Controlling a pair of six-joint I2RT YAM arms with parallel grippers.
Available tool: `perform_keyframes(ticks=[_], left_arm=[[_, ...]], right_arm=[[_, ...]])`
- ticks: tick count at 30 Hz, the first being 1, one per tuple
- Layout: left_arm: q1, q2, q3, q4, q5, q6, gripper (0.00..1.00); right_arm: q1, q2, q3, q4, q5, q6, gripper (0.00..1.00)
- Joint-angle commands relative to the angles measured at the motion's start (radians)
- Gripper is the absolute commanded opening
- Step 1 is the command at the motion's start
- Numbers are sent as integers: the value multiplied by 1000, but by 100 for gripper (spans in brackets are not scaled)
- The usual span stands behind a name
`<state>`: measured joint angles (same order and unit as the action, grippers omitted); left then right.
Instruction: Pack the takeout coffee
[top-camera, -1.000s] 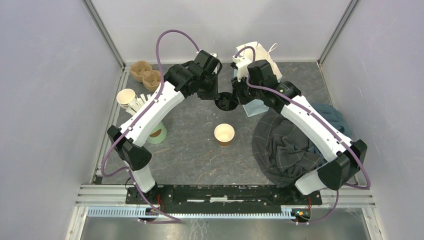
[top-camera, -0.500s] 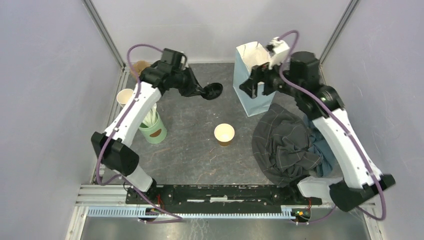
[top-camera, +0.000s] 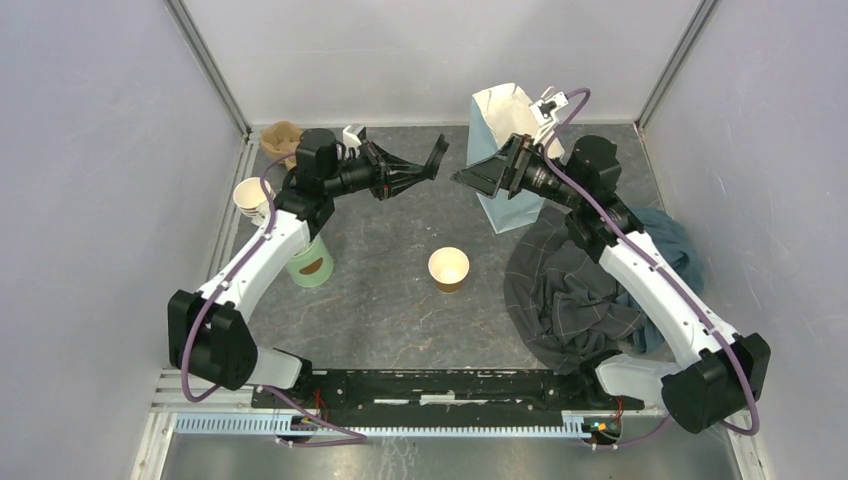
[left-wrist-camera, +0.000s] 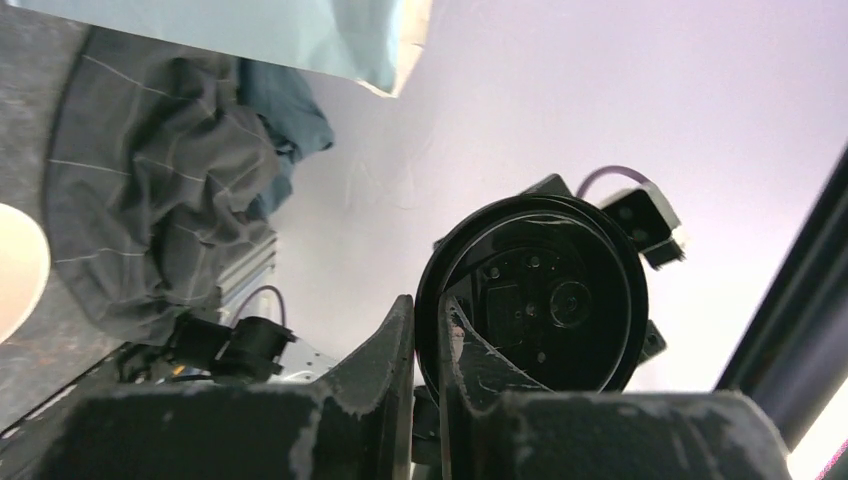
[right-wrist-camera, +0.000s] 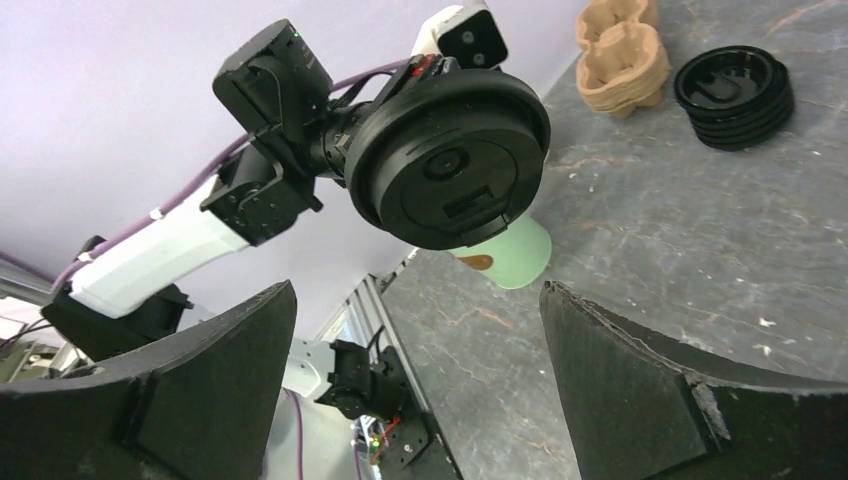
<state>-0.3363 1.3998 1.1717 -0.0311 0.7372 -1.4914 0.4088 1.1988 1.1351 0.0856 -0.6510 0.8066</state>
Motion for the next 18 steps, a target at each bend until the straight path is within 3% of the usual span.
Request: perform_keyframes(ticks=[1,18], left_arm=[[-5,-47,-27,191,86,-171,2],[-11,-29,-51,241,108,-214,2]], right_arm=[[12,-8,0,203,-27,76,98],[52,125,7,367,-22,213,98]])
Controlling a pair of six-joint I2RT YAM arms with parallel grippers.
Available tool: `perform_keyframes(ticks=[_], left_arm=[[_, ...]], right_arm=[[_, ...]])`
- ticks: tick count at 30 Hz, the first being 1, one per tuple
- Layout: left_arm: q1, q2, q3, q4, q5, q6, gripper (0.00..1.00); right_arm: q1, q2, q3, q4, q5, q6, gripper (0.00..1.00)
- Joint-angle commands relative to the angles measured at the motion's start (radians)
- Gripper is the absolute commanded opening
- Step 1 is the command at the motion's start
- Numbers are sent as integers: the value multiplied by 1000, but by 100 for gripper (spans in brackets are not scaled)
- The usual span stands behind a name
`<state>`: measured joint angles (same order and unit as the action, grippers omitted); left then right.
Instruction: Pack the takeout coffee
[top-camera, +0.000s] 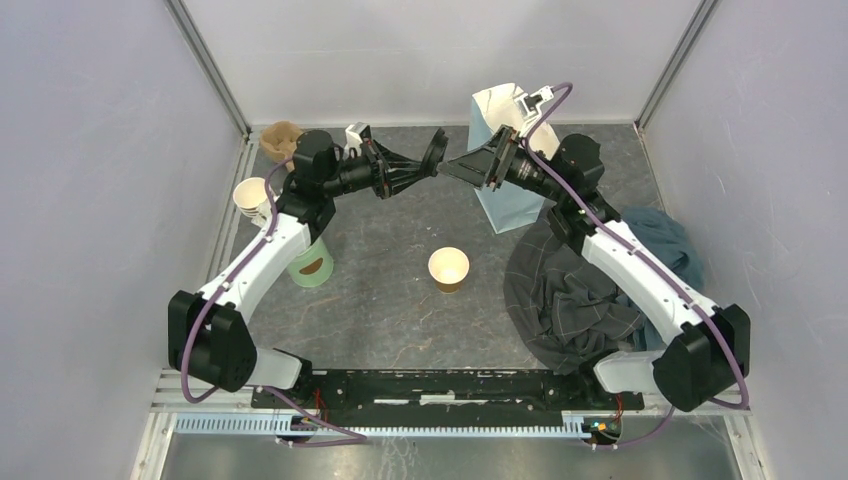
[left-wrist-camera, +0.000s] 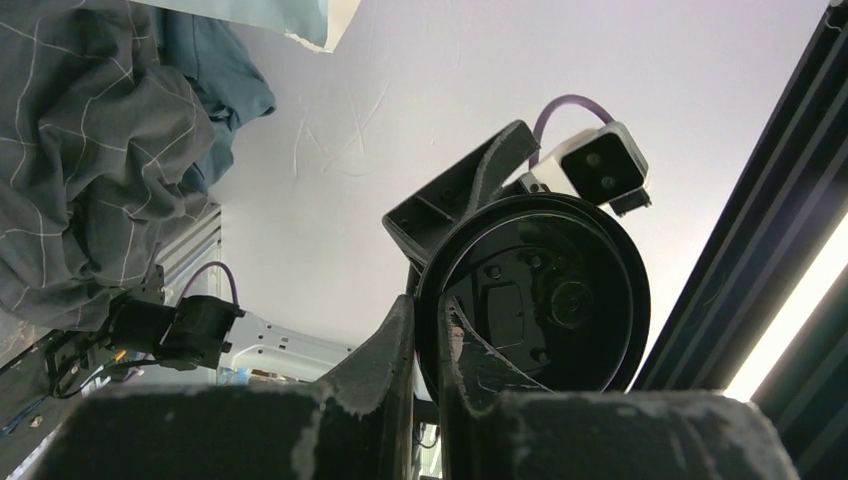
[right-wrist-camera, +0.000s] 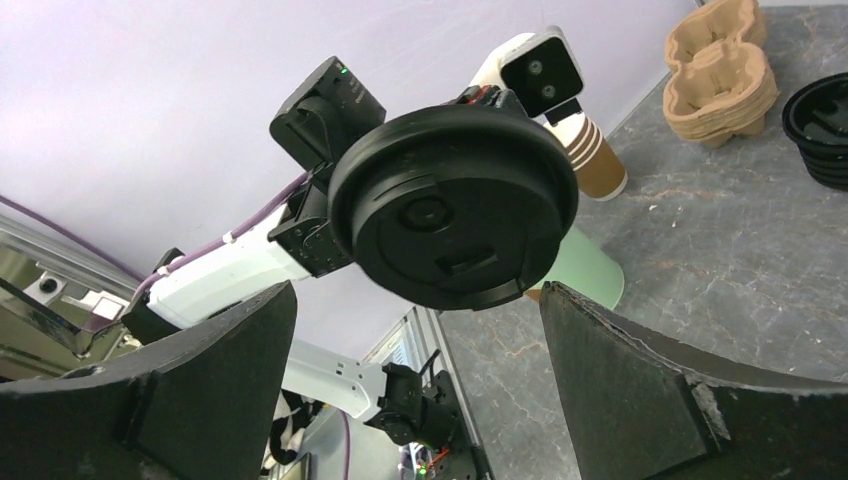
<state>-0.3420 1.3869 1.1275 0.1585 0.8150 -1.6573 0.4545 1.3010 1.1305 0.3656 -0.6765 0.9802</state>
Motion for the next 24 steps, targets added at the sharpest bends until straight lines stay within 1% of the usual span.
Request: perform_keyframes(ticks=[1,9,16,21,24], left_arm=[[-6,-18,-10,54,27,-49,2],[-15,-28,-24,69,14,-64,2],[-23,-25,-28,82,10,-71,2],[-23,-29,-39,85,7,-71,2],[-25,-31,-40,85,7,-71,2]], right_arm=[[7,31,19,80,7,36,98],[20,59,31,92,19,48,98],[28,72,22,151,19,73,83],[29,61,16,143,39,63,78],[28,58,10,144,44,55,78]])
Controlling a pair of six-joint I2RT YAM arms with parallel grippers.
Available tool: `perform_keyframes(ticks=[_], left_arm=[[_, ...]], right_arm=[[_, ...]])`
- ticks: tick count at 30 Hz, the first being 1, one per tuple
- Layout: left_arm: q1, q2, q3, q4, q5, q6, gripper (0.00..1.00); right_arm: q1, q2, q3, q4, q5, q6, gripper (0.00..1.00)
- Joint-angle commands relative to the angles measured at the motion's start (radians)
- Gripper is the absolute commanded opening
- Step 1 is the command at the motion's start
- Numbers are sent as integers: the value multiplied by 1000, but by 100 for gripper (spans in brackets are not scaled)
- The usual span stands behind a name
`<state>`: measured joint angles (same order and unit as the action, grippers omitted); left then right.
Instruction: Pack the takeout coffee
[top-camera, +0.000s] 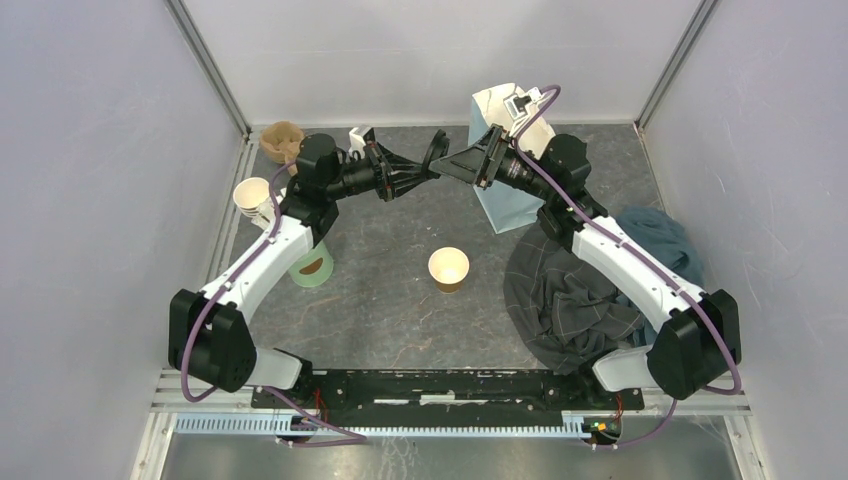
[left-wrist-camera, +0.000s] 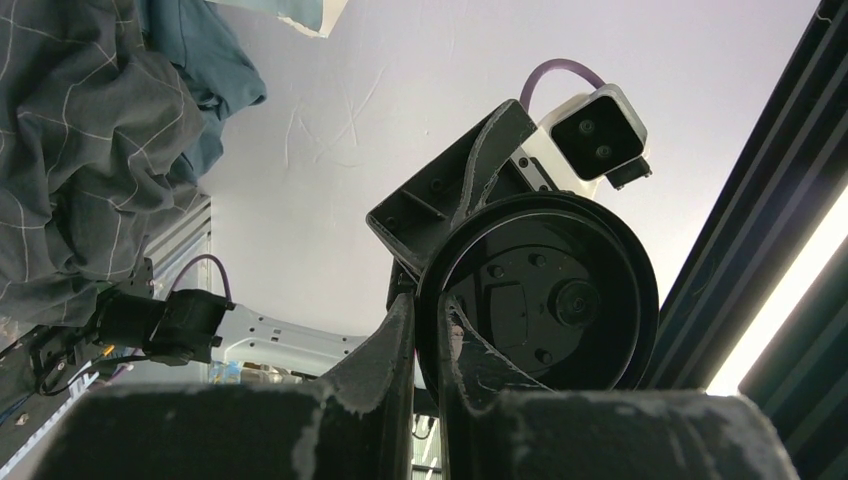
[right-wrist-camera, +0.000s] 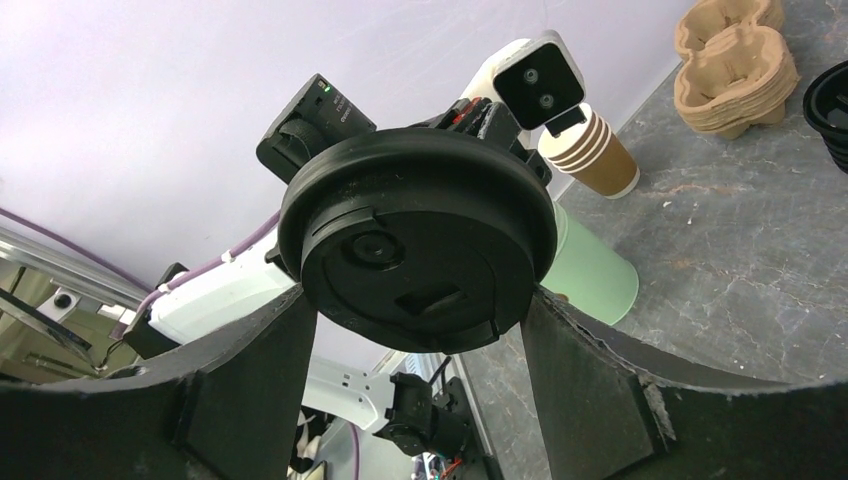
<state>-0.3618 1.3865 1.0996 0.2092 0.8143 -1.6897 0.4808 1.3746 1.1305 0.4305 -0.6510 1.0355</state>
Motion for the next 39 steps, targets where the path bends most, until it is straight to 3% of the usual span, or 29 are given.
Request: perform_keyframes(ticks=[1,16,23,25,29,31,33,36,39], left_arm=[[-5,-30,-12,35,8,-39,2],[-7,-51,-42,36,3,-37,2],[-7,-58,-52,36,-1,-34,3],[-7,-63,-53,32,-9,-26,11],[-4,-70,-17,-121,-44,110,38],[-1,-63,27,-326,-80,277,49],[13,-63,45,-525,-133,430,54],[39,-111,-4,-594,-208,503,68],[47,-133,-4,-659,-267,581,72]], right_arm=[[3,-17,11,77,21,-4,78],[2,-34,9,31,55,-51,80],[1,-36,-1,35,46,-53,63],[1,-41,1,17,44,-70,59],[2,-66,6,-93,40,-149,57],[2,-88,20,-232,41,-259,56],[2,-114,47,-420,85,-421,56],[5,-150,78,-755,186,-697,57],[22,-160,91,-982,306,-861,57]])
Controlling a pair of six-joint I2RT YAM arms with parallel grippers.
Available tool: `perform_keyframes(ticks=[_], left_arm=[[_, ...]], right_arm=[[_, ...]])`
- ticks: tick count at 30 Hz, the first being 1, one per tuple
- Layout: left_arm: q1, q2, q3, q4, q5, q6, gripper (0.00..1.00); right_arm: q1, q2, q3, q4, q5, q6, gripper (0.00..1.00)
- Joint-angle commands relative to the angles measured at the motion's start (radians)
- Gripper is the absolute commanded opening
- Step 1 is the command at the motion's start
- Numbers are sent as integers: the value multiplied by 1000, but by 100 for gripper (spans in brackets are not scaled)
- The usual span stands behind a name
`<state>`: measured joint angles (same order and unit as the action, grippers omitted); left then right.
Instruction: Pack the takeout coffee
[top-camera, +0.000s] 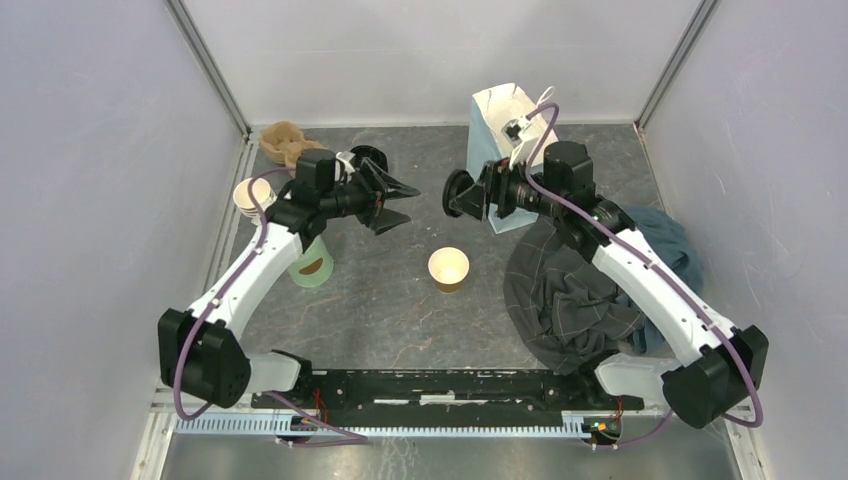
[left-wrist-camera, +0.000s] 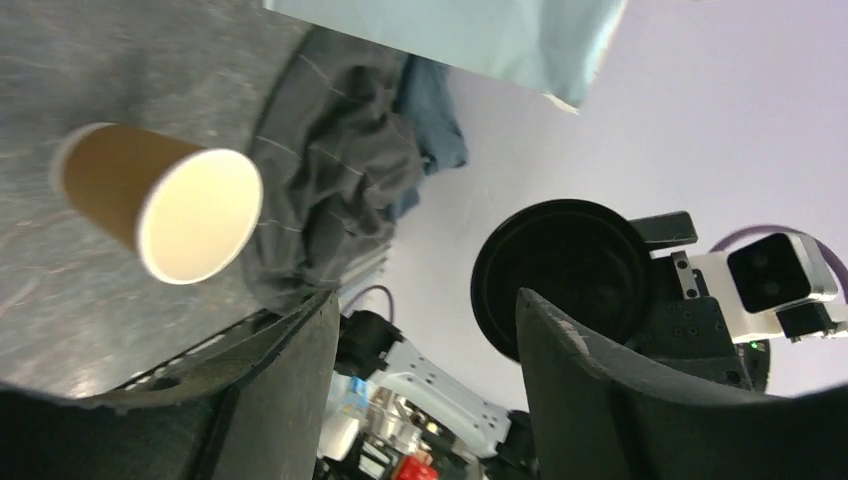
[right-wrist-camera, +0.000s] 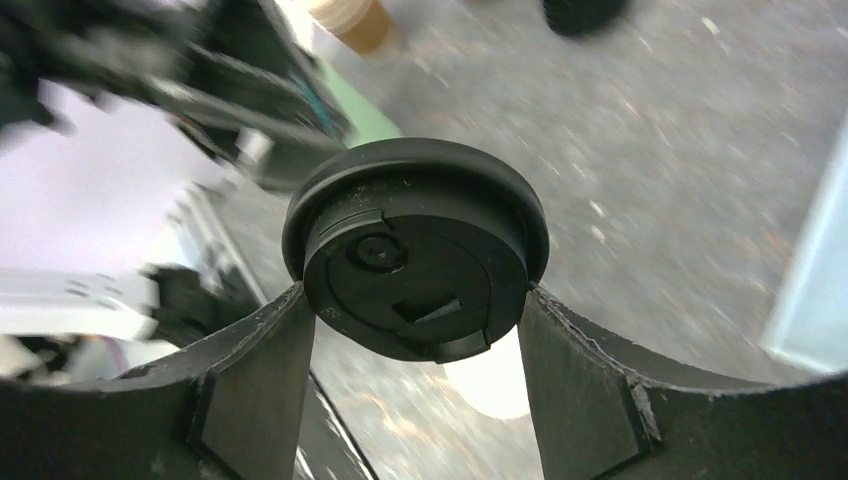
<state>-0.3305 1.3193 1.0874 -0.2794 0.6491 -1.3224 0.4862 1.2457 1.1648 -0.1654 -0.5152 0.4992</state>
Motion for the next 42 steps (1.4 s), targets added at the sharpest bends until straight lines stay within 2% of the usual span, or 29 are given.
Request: perform_keyframes(ticks=[1,4,8,12,15,20,29,42], left_arm=[[15,-61,28,-204,-120,252,73],[15,-24,121,-336,-165,382,75],[15,39,270,-482,-273,580,76],[18,73,310,-536,-370,686,76],[18,59,286,-546,-434,744,79],[18,14,278,-545,-503,816,84],[13,-1,320,-575,-600,876,85],[-125,31,396,-623,-751,958,89]], right_arm=[[32,-23,67,-448,205,-356,57],[102,33,139,-596,317,-405,58],[217,188,313,-798,482,-416,59],[289,347,486,-968,588,-399,59],[323,451,569,-1038,599,-373,59],[355,545,586,-1010,543,-319,60],[360,619,596,-998,542,-238,60],[358,699,660,-1027,577,-187,62]])
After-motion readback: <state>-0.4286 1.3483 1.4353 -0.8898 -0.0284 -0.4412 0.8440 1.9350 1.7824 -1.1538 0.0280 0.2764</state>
